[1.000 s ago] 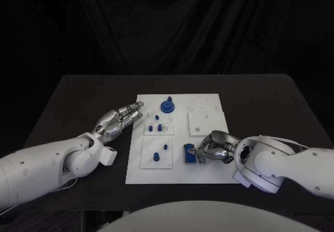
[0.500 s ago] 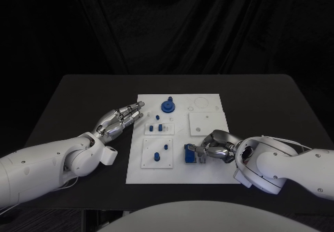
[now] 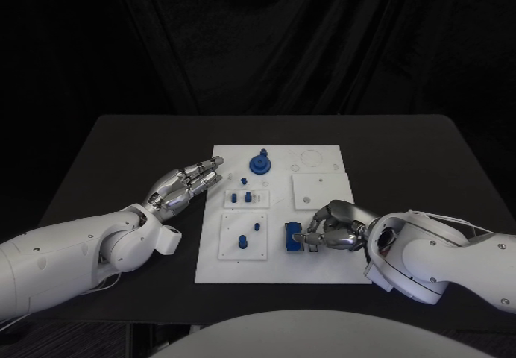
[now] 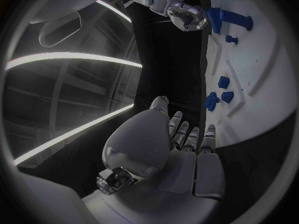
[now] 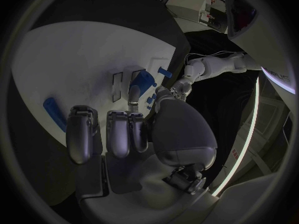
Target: Assemble the parts on the task board
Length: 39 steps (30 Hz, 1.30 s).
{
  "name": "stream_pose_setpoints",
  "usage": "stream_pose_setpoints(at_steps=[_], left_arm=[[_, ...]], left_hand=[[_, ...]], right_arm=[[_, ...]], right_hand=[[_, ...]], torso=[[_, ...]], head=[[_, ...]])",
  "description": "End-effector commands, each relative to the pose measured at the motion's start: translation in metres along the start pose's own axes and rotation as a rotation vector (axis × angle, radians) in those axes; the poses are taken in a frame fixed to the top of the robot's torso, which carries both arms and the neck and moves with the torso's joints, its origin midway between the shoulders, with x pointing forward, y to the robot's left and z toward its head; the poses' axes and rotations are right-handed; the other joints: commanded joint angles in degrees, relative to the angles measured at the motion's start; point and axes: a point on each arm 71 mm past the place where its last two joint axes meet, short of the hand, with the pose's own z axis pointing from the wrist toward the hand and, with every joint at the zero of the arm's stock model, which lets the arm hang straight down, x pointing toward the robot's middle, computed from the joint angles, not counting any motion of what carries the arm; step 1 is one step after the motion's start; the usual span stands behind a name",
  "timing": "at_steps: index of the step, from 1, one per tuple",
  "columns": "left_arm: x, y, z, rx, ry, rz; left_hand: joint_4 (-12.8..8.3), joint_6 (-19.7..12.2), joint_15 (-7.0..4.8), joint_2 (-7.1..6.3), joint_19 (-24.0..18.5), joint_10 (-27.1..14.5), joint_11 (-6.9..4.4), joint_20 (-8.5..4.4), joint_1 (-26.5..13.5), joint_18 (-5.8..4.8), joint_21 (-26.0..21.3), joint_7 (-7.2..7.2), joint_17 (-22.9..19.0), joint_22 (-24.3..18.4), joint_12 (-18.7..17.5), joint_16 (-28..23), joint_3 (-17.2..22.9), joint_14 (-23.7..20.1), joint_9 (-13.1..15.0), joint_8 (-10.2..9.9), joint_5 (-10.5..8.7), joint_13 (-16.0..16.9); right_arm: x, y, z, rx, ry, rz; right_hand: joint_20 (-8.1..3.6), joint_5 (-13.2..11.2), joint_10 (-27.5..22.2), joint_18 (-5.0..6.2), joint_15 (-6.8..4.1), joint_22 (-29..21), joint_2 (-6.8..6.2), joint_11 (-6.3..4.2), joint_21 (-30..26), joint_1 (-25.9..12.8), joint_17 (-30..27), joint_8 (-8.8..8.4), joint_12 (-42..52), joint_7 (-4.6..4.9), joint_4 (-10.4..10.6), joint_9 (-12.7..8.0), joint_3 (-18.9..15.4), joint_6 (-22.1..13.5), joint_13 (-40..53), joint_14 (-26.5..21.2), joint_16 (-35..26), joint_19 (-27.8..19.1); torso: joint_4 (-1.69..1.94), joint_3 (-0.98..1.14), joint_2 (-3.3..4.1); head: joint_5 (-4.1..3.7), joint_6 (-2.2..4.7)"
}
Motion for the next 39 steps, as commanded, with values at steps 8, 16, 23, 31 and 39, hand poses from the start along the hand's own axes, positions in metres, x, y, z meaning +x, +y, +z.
stream_pose_setpoints(at_steps=[8, 16, 23, 31, 39], left_arm=[[0.0013, -0.0005, -0.0001, 0.012, 0.008, -0.013], [0.0016, -0.0004, 0.0001, 0.012, 0.010, -0.015], [0.0015, -0.0003, 0.0000, 0.011, 0.011, -0.015], [0.0017, -0.0003, 0.0001, 0.011, 0.012, -0.016], [0.0016, -0.0001, 0.0002, 0.010, 0.013, -0.017]], left_hand=[[-0.19, 0.00, 0.41, 0.05, -0.08, -0.05, 0.14, 0.36, 0.67, 0.56, 0.09, 0.39, -0.09, 0.08, 0.21, -0.21, 0.23, 0.07, 0.04, 0.05, 0.27, 0.05], [-0.19, 0.00, 0.41, 0.05, -0.08, -0.05, 0.14, 0.36, 0.67, 0.56, 0.09, 0.39, -0.09, 0.08, 0.21, -0.21, 0.23, 0.07, 0.04, 0.05, 0.27, 0.05], [-0.19, 0.00, 0.41, 0.05, -0.08, -0.05, 0.14, 0.36, 0.67, 0.56, 0.09, 0.39, -0.09, 0.08, 0.21, -0.21, 0.23, 0.07, 0.04, 0.05, 0.27, 0.05], [-0.23, 0.00, 0.49, 0.05, -0.07, -0.03, 0.21, 0.40, 0.67, 0.55, 0.09, 0.42, -0.09, 0.08, 0.25, -0.21, 0.26, 0.07, 0.04, 0.06, 0.27, 0.06], [-0.23, 0.00, 0.49, 0.05, -0.07, -0.03, 0.21, 0.40, 0.67, 0.55, 0.09, 0.42, -0.09, 0.08, 0.25, -0.21, 0.26, 0.07, 0.04, 0.06, 0.27, 0.06]], right_arm=[[0.0027, 0.0038, -0.0013, -0.039, 0.026, -0.059], [0.0035, 0.0032, -0.0010, -0.033, 0.029, -0.060], [0.0040, 0.0027, 0.0009, -0.028, 0.035, -0.066], [0.0027, 0.0012, 0.0035, -0.024, 0.027, -0.066], [0.0012, 0.0001, 0.0046, -0.025, 0.015, -0.061]], right_hand=[[-1.22, -3.22, 6.02, 0.40, -1.29, 12.74, 0.91, -1.26, -0.15, 2.00, 9.72, 8.36, 0.15, -1.08, 0.01, 7.38, -3.13, -2.00, 15.07, 4.96, -0.20, 3.23], [-1.44, -4.46, 6.02, 0.39, -1.52, 12.76, 1.41, -1.54, -0.11, 2.32, 9.74, 9.70, 0.15, -1.40, -0.08, 8.66, -3.67, -2.15, 15.07, 4.96, -0.19, 3.26], [-1.68, -1.20, 6.02, 0.40, -1.76, 12.74, 2.15, -1.80, -0.18, 4.61, 9.68, 10.49, 0.15, -1.66, -0.39, 9.65, -3.72, -2.57, 15.07, 4.95, -0.22, 3.24], [-1.83, 1.92, 6.02, 0.40, -1.88, 12.75, 2.86, -1.94, -0.19, 7.55, 9.69, 10.62, 0.15, -1.81, -0.79, 10.11, -3.65, -2.90, 15.07, 4.95, -0.22, 3.25], [-1.90, 3.91, 6.02, 0.39, -1.97, 12.76, 3.57, -2.03, -0.16, 9.44, 9.78, 10.47, 0.15, -1.91, -0.86, 10.20, -3.47, -3.03, 15.07, 4.97, -0.17, 3.26]], torso=[[-0.06, 0.00, 0.01], [0.05, -0.02, -0.01], [-0.01, -0.02, 0.01], [0.10, -0.05, 0.02], [0.07, -0.03, 0.01]], head=[[0.12, 0.00], [0.07, 0.00], [0.22, 0.00], [0.22, 0.00], [0.27, 0.00]])
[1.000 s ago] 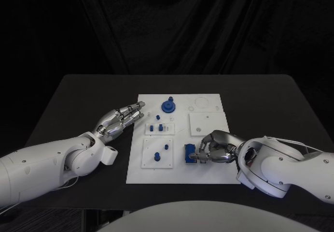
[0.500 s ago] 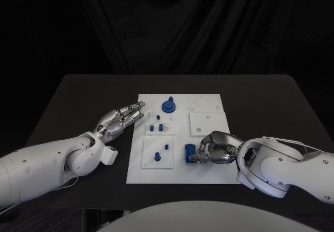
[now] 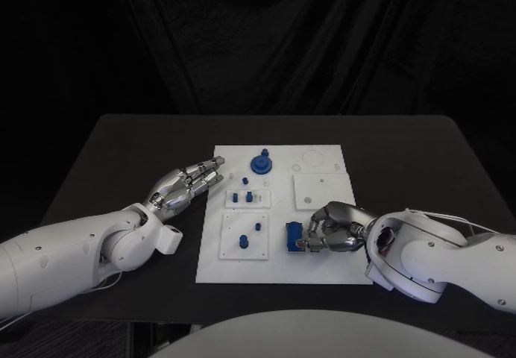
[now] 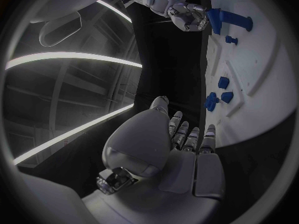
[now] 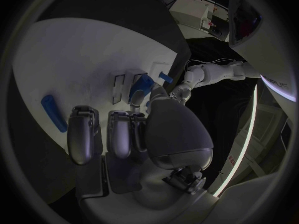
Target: Assemble the parts on the task board
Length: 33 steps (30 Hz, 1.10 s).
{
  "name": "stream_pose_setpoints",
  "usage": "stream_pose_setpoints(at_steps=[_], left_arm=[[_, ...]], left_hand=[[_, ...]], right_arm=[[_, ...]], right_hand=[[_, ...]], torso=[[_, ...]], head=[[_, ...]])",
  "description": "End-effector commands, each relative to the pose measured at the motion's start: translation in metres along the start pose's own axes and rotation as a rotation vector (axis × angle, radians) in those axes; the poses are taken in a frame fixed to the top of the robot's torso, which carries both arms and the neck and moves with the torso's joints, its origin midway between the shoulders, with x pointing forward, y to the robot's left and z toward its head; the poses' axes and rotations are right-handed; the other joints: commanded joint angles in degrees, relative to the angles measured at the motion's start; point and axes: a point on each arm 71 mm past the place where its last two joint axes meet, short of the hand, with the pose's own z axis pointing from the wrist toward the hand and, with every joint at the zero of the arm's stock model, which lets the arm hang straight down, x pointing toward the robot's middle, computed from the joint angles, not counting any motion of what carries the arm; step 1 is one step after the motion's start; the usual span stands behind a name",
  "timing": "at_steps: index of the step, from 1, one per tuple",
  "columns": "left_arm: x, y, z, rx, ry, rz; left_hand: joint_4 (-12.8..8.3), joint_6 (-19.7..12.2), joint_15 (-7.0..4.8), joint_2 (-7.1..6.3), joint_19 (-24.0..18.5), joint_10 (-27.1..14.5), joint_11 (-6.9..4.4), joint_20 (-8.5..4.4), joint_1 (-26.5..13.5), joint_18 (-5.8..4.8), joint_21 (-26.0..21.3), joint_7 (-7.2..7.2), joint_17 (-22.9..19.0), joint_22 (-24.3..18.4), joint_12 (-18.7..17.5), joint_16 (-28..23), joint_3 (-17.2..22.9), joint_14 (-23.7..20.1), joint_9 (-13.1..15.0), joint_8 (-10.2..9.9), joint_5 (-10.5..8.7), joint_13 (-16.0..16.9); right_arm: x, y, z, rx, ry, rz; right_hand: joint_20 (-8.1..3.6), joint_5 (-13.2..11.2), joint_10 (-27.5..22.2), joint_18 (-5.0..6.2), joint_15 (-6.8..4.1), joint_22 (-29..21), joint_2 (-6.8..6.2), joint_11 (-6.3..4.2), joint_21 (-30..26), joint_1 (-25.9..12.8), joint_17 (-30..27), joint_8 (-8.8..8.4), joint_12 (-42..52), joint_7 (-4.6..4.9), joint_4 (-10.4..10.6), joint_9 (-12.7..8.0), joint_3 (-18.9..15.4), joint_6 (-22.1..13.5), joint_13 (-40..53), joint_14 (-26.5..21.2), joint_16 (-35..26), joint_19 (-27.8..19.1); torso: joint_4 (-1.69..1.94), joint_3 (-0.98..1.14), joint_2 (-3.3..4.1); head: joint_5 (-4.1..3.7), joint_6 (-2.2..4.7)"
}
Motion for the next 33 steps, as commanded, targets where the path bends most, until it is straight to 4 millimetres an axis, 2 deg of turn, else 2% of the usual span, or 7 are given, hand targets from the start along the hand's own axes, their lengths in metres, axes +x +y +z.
stream_pose_setpoints(at_steps=[1, 7, 20, 22, 26, 28, 33], left_arm=[[0.0019, -0.0004, 0.0005, 0.012, 0.010, -0.014], [0.0020, -0.0003, 0.0006, 0.012, 0.011, -0.015], [0.0019, -0.0002, 0.0004, 0.011, 0.012, -0.016], [0.0019, -0.0001, 0.0005, 0.011, 0.012, -0.016], [0.0022, 0.0000, 0.0007, 0.011, 0.014, -0.017], [0.0023, 0.0000, 0.0007, 0.011, 0.015, -0.018], [0.0021, 0.0000, 0.0004, 0.010, 0.015, -0.018]], left_hand=[[-0.07, 0.00, 0.49, 0.05, -0.07, -0.03, 0.21, 0.41, 0.67, 0.55, 0.09, 0.42, -0.08, 0.07, 0.25, -0.21, 0.10, 0.08, 0.04, 0.06, 0.28, 0.06], [-0.07, 0.00, 0.49, 0.05, -0.07, -0.03, 0.21, 0.41, 0.67, 0.55, 0.09, 0.42, -0.08, 0.07, 0.25, -0.21, 0.10, 0.08, 0.04, 0.06, 0.28, 0.06], [-0.16, 0.07, 0.52, 0.06, -0.04, 0.03, 0.44, 0.47, 0.66, 0.54, 0.11, 0.52, -0.08, 0.12, 0.32, -0.21, 0.16, 0.08, 0.05, 0.07, 0.29, 0.08], [-0.16, 0.07, 0.52, 0.06, -0.04, 0.03, 0.44, 0.47, 0.66, 0.54, 0.11, 0.52, -0.08, 0.12, 0.32, -0.21, 0.16, 0.08, 0.05, 0.07, 0.29, 0.08], [-0.19, 0.10, 0.52, 0.06, -0.03, 0.05, 0.55, 0.49, 0.66, 0.54, 0.11, 0.65, -0.08, 0.12, 0.35, -0.21, 0.19, 0.08, 0.05, 0.07, 0.29, 0.08], [-0.19, 0.10, 0.52, 0.06, -0.03, 0.05, 0.55, 0.49, 0.66, 0.54, 0.11, 0.65, -0.08, 0.12, 0.35, -0.21, 0.19, 0.08, 0.05, 0.07, 0.29, 0.08], [-0.19, 0.10, 0.52, 0.06, -0.03, 0.05, 0.55, 0.49, 0.66, 0.54, 0.11, 0.65, -0.08, 0.12, 0.35, -0.21, 0.19, 0.08, 0.05, 0.07, 0.29, 0.08]], right_arm=[[0.0003, 0.0002, 0.0001, -0.008, -0.005, -0.003], [0.0000, -0.0004, 0.0011, -0.007, -0.004, -0.004], [0.0013, -0.0022, 0.0043, 0.000, 0.012, -0.017], [0.0018, -0.0022, 0.0048, 0.001, 0.018, -0.024], [0.0035, -0.0023, 0.0060, 0.004, 0.032, -0.037], [0.0045, -0.0027, 0.0067, 0.006, 0.039, -0.042], [0.0074, -0.0039, 0.0076, 0.011, 0.056, -0.049]], right_hand=[[-0.50, 0.47, 5.95, 0.38, -0.26, 12.79, 0.12, -0.37, -0.15, 0.91, 9.78, 0.17, 0.15, -0.11, -0.40, 0.06, 0.17, -0.40, 15.08, 4.90, -0.16, 3.29], [-0.55, 0.72, 5.95, 0.37, -0.32, 12.80, 0.40, -0.44, -0.11, 2.62, 9.84, 0.06, 0.15, -0.20, -0.80, 0.07, 0.42, -0.37, 15.08, 4.91, -0.13, 3.31], [-0.64, -2.40, 5.95, 0.37, -0.38, 12.80, 0.89, -0.48, -0.11, 7.67, 9.85, -0.40, 0.15, -0.20, -2.37, -0.05, 0.94, -0.19, 15.08, 4.91, -0.12, 3.31], [-0.62, -3.82, 5.95, 0.35, -0.34, 12.82, 0.84, -0.41, -0.07, 8.69, 9.85, -0.53, 0.15, -0.10, -2.76, -0.10, 0.93, -0.14, 15.08, 4.91, -0.12, 3.33], [-0.46, -10.36, 5.95, 0.38, -0.17, 12.78, 1.13, -0.21, -0.18, 10.10, 9.79, -0.56, 0.15, 0.10, -2.90, -0.01, 0.68, 0.11, 15.08, 4.89, -0.15, 3.28], [-0.43, -11.60, 5.95, 0.38, -0.12, 12.78, 1.09, -0.17, -0.18, 10.40, 9.77, -0.53, 0.15, 0.15, -2.98, 0.06, 0.65, 0.13, 15.08, 4.89, -0.16, 3.28], [-0.39, -12.33, 5.95, 0.39, -0.11, 12.77, 1.16, -0.15, -0.22, 10.95, 9.73, -0.50, 0.15, 0.15, -3.21, 0.12, 0.77, 0.13, 15.08, 4.88, -0.18, 3.26]], torso=[[0.02, -0.01, 0.01], [-0.04, -0.02, 0.01], [-0.02, 0.01, -0.02], [0.00, 0.01, 0.00], [-0.01, -0.01, -0.02], [-0.01, -0.01, -0.02], [-0.03, -0.02, 0.03]], head=[[-0.01, -0.01], [0.10, -0.01], [0.37, -0.01], [0.33, -0.01], [0.38, -0.01], [0.46, -0.01], [0.54, -0.01]])
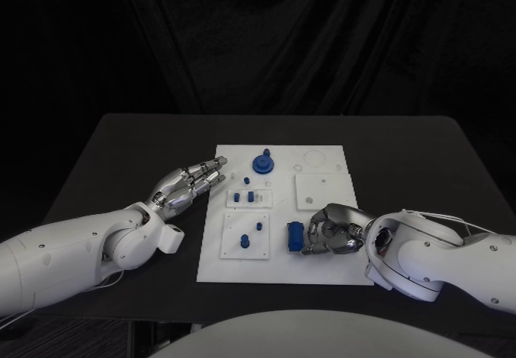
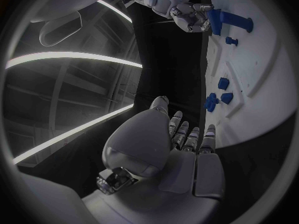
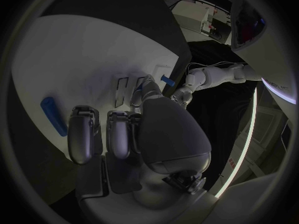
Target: Assemble the parts on the task board
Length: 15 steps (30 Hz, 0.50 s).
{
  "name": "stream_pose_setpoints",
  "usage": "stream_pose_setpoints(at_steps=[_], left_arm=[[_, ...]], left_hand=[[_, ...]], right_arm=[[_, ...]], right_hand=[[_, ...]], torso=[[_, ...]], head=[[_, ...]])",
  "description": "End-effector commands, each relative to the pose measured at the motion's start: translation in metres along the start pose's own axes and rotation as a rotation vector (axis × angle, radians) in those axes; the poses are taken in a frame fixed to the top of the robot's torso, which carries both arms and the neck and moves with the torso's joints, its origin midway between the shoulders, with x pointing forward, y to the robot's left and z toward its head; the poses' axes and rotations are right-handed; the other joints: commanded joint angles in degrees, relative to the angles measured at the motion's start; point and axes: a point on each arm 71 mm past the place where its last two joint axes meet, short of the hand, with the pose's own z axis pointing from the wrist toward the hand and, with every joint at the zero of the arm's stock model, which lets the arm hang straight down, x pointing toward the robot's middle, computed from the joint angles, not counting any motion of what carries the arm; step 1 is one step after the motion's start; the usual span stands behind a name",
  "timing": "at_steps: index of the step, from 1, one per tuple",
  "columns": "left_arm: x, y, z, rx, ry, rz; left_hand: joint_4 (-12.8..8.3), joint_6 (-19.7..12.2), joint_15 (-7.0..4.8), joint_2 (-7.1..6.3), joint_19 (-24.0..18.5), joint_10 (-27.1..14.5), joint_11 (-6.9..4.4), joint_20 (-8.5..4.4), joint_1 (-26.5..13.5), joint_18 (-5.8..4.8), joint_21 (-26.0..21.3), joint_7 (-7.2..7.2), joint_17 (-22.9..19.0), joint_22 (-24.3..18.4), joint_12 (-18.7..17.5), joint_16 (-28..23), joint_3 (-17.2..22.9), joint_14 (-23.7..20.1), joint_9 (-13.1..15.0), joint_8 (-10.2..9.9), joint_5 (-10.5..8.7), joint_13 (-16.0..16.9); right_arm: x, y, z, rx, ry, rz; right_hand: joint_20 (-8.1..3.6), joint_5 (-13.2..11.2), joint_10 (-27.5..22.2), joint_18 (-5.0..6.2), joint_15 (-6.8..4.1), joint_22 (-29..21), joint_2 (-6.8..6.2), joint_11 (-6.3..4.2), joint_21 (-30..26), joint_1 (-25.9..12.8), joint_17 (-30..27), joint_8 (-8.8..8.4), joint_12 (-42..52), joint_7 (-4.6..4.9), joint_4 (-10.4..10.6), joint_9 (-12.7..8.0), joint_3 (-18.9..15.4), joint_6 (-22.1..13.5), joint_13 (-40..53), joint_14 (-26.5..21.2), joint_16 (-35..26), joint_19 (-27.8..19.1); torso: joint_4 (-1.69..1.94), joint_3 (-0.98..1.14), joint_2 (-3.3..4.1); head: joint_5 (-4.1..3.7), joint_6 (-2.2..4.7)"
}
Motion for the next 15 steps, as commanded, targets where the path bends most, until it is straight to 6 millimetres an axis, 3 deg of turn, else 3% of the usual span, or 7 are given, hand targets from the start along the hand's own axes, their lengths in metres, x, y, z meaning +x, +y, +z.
stream_pose_setpoints(at_steps=[1, 15], left_arm=[[0.0017, -0.0004, 0.0001, 0.011, 0.010, -0.014], [0.0016, -0.0004, -0.0004, 0.009, 0.011, -0.016]], left_hand=[[-0.20, -0.11, 0.31, 0.06, -0.03, -0.15, 0.35, 0.50, 0.66, 0.54, 0.11, 0.44, -0.05, 0.06, 0.35, -0.21, 0.19, -0.13, 0.06, 0.07, 0.29, 0.09], [-0.22, -0.13, 0.31, 0.06, -0.02, -0.14, 0.42, 0.51, 0.65, 0.54, 0.12, 0.52, -0.05, 0.09, 0.36, -0.21, 0.21, -0.13, 0.05, 0.07, 0.29, 0.09]], right_arm=[[0.0039, -0.0018, 0.0002, 0.015, 0.031, -0.023], [0.0060, -0.0012, -0.0030, -0.003, 0.021, -0.010]], right_hand=[[-0.20, -0.59, 6.04, 0.40, -0.22, 12.77, 0.29, -0.23, -0.26, 1.05, 9.68, -0.16, -0.31, 0.16, -0.28, 0.08, -0.21, 0.12, 14.78, 4.97, -0.19, 3.45], [-0.15, -1.13, 6.04, 0.40, -0.17, 12.76, 0.63, -0.15, -0.29, 1.09, 9.72, -0.18, -0.31, 0.28, -0.06, 0.13, -0.23, 0.05, 14.78, 4.98, -0.17, 3.43]], torso=[[-0.02, -0.02, 0.04], [-0.05, 0.00, 0.02]], head=[[0.08, -0.01], [0.19, -0.01]])
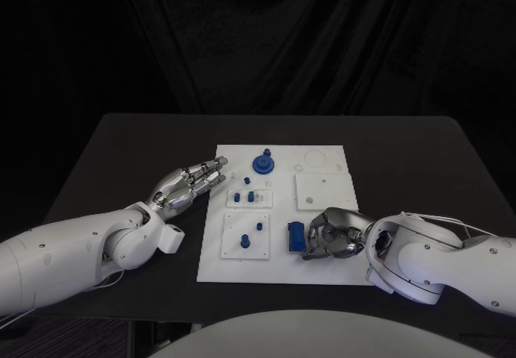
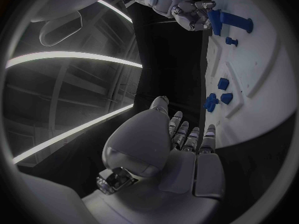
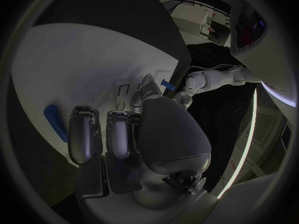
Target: Assemble the parts on the task board
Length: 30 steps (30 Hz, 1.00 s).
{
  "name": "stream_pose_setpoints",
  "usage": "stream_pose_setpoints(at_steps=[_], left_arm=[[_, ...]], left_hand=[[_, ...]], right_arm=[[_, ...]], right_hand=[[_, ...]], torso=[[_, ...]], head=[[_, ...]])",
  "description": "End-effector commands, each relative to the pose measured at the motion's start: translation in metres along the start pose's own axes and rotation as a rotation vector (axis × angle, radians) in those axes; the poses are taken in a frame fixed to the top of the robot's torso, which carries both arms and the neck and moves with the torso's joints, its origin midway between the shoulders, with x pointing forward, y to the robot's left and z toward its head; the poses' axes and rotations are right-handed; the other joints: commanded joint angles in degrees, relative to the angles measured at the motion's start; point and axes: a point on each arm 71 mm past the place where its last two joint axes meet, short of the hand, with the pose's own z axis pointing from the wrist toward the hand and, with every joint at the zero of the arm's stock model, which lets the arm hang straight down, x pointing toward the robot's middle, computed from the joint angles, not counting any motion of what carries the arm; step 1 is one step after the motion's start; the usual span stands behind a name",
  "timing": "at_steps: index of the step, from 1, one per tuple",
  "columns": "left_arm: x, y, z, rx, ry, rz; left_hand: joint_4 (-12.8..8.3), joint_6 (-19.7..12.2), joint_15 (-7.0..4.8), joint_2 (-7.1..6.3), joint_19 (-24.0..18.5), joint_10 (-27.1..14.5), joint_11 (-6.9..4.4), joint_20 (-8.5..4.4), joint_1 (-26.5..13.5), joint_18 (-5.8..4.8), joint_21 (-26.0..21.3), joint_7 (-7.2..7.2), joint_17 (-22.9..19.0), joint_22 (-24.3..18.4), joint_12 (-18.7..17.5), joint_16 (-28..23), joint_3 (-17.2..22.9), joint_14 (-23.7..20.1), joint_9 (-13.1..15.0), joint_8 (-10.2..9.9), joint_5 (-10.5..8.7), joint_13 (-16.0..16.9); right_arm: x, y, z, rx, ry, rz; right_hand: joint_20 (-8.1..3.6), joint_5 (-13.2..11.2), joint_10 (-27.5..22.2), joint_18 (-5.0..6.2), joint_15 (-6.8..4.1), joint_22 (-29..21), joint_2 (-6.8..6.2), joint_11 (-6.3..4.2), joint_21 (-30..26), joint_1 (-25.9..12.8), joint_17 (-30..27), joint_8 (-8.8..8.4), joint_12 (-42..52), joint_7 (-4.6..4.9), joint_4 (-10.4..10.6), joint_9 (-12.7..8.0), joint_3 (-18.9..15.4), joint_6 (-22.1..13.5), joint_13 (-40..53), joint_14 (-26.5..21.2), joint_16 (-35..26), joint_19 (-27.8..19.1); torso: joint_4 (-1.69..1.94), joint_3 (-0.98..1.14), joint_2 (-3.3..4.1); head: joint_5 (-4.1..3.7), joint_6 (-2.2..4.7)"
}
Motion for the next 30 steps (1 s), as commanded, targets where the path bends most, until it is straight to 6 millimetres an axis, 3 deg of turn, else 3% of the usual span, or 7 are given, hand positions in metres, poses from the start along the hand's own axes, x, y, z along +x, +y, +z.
stream_pose_setpoints(at_steps=[1, 3, 14, 15, 17, 27, 30], left_arm=[[0.001, 0.000, 0.000, 0.010, 0.008, -0.013], [0.001, -0.001, -0.001, 0.010, 0.008, -0.013], [0.001, -0.001, -0.001, 0.010, 0.007, -0.013], [0.001, 0.000, -0.001, 0.010, 0.007, -0.013], [0.001, 0.000, -0.001, 0.010, 0.007, -0.013], [0.000, 0.000, -0.001, 0.009, 0.006, -0.013], [0.001, 0.000, -0.001, 0.009, 0.008, -0.013]], left_hand=[[-0.23, 0.07, 0.31, 0.06, -0.02, -0.14, 0.42, 0.51, 0.65, 0.55, 0.12, 0.32, -0.06, 0.09, 0.36, -0.21, 0.21, -0.13, 0.05, 0.07, 0.29, 0.09], [-0.23, 0.07, 0.31, 0.06, -0.02, -0.14, 0.42, 0.51, 0.65, 0.55, 0.12, 0.32, -0.06, 0.09, 0.36, -0.21, 0.21, -0.13, 0.05, 0.07, 0.29, 0.09], [-0.28, 0.09, 0.31, 0.07, 0.00, -0.10, 0.53, 0.54, 0.65, 0.56, 0.13, 0.41, -0.03, 0.11, 0.41, -0.18, 0.26, -0.07, 0.05, 0.07, 0.29, 0.10], [-0.28, 0.09, 0.31, 0.07, 0.00, -0.10, 0.53, 0.54, 0.65, 0.56, 0.13, 0.41, -0.03, 0.11, 0.41, -0.18, 0.26, -0.07, 0.05, 0.07, 0.29, 0.10], [-0.28, 0.09, 0.31, 0.07, 0.00, -0.10, 0.53, 0.54, 0.65, 0.56, 0.13, 0.41, -0.03, 0.11, 0.41, -0.18, 0.26, -0.07, 0.05, 0.07, 0.29, 0.10], [-0.31, 0.14, 0.31, 0.08, 0.01, -0.05, 0.60, 0.55, 0.65, 0.56, 0.14, 0.46, -0.02, 0.13, 0.48, -0.17, 0.28, -0.05, 0.06, 0.08, 0.31, 0.11], [-0.31, 0.14, 0.31, 0.08, 0.01, -0.05, 0.60, 0.55, 0.65, 0.56, 0.14, 0.46, -0.02, 0.13, 0.48, -0.17, 0.28, -0.05, 0.06, 0.08, 0.31, 0.11]], right_arm=[[0.001, 0.000, -0.003, -0.006, -0.005, 0.001], [0.001, 0.001, -0.005, -0.011, -0.011, 0.007], [-0.006, 0.007, -0.020, -0.063, -0.099, 0.038], [-0.007, 0.008, -0.021, -0.069, -0.108, 0.038], [-0.008, 0.009, -0.023, -0.079, -0.122, 0.038], [-0.011, 0.009, -0.021, -0.078, -0.133, 0.031], [-0.010, 0.008, -0.019, -0.073, -0.122, 0.023]], right_hand=[[-0.11, 0.63, 6.07, 0.40, -0.17, 12.77, 0.36, -0.14, -0.28, 0.21, 9.65, -0.15, -0.18, 0.30, 0.33, 0.12, -0.42, 0.02, 14.78, 4.97, -0.21, 3.44], [-0.05, 0.35, 6.07, 0.42, -0.08, 12.75, -0.87, -0.05, -0.35, -1.27, 9.61, 0.07, -0.18, 0.39, 1.27, 0.30, -1.36, 0.11, 14.78, 4.96, -0.23, 3.41], [-0.01, -0.79, 6.07, 0.45, -0.08, 12.71, -2.14, -0.08, -0.46, -3.64, 9.57, 0.54, -0.18, 0.33, 3.44, 0.65, -1.13, 0.46, 14.78, 4.96, -0.25, 3.39], [-0.02, -0.26, 6.07, 0.46, -0.10, 12.70, -2.13, -0.11, -0.49, -3.82, 9.54, 0.56, -0.18, 0.30, 3.50, 0.67, -0.98, 0.47, 14.78, 4.96, -0.27, 3.38], [-0.14, 3.93, 6.07, 0.44, -0.24, 12.73, -2.27, -0.29, -0.42, -3.60, 9.60, 0.38, -0.18, 0.10, 3.43, 0.63, -0.11, 0.37, 14.78, 4.97, -0.23, 3.42], [-0.23, 5.90, 6.07, 0.44, -0.35, 12.73, -1.37, -0.43, -0.42, -2.94, 9.60, 0.04, -0.18, -0.07, 3.29, 0.42, 0.78, 0.42, 14.78, 4.98, -0.23, 3.43], [-0.34, 7.83, 6.07, 0.43, -0.47, 12.75, -0.99, -0.55, -0.36, -1.44, 9.62, -0.28, -0.18, -0.19, 2.77, 0.19, 1.45, 0.48, 14.78, 4.98, -0.21, 3.45]], torso=[[-0.06, -0.01, -0.01], [-0.04, -0.01, 0.00], [-0.08, 0.03, -0.07], [-0.11, 0.05, -0.09], [-0.12, 0.04, -0.15], [0.03, -0.09, -0.28], [0.07, -0.08, -0.22]], head=[[0.16, -0.01], [0.17, -0.01], [0.06, -0.01], [0.12, -0.01], [0.28, -0.01], [0.51, -0.01], [0.56, -0.01]])
